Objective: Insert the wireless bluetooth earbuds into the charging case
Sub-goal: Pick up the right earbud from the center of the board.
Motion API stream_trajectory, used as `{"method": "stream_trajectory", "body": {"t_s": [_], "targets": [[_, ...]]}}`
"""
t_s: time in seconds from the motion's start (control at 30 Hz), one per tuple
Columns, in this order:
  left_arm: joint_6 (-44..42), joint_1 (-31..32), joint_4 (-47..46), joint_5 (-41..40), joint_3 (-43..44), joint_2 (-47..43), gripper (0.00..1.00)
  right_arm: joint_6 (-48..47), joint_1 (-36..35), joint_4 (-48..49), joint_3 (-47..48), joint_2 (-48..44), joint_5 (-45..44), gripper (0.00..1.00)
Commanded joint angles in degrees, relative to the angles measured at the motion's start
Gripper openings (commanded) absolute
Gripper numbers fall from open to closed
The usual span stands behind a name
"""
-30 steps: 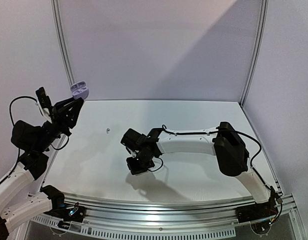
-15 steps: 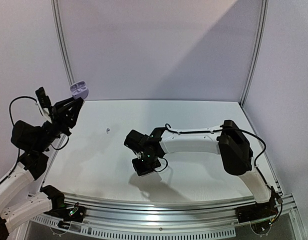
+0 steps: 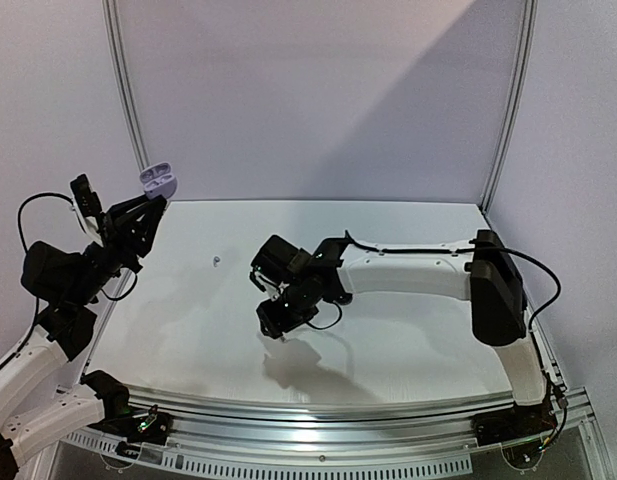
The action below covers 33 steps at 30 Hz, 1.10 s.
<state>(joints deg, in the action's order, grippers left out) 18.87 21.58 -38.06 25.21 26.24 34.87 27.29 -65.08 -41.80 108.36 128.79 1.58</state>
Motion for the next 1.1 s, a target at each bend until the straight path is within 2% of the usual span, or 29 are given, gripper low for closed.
{"method": "stream_trajectory", "body": {"t_s": [0.0,0.07,0.13,0.27,0.33,0.63,1.07], "targets": [[-0.05,-0.75,0.6,-0.01,-0.66,-0.33,0.0,-2.2,2.43,3.59,-0.14,-4.46,-1.3,0.72],[-0.16,-0.75,0.52,0.09,-0.62,-0.25,0.0,-3.3,2.46,3.58,2.36,-2.83,-1.08,0.77],[-0.55,-0.74,0.86,0.19,-0.45,-0.37,0.0,-3.81,2.37,0.29,6.49,0.97,-1.25,0.76],[-0.93,-0.73,1.89,0.11,-0.51,-0.59,0.0,-3.03,2.36,-5.14,13.94,7.8,-3.71,0.65],[-0.94,-0.72,1.86,0.02,-0.53,-0.6,0.0,-2.26,2.39,-4.94,14.31,9.46,-4.0,0.61],[-0.47,-0.71,1.06,0.14,-0.79,-0.24,0.0,-2.94,1.06,-3.45,14.38,12.78,-5.19,0.6],[-0.39,-0.75,1.22,-0.08,-0.93,-0.42,0.0,-3.26,-1.29,-11.43,17.13,17.05,-9.82,0.41]]}}
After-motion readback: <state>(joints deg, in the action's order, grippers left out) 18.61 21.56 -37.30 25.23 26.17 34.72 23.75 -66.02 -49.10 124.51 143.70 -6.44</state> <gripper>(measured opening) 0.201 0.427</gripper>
